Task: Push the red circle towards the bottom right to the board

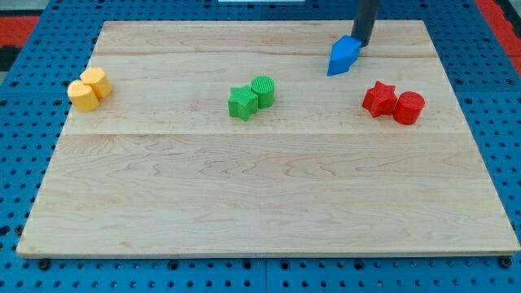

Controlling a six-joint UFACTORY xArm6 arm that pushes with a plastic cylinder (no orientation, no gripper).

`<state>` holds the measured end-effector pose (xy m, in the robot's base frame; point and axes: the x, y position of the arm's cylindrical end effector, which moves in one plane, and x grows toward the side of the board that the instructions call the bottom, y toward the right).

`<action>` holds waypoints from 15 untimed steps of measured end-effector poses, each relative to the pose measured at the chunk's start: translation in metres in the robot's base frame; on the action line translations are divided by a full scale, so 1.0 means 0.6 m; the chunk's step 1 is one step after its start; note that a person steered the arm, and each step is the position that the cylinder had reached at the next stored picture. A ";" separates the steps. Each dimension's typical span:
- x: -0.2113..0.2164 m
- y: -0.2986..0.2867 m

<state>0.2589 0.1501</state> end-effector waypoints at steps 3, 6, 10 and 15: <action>0.229 0.076; 0.200 0.090; 0.221 0.106; 0.421 0.132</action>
<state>0.5115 0.2294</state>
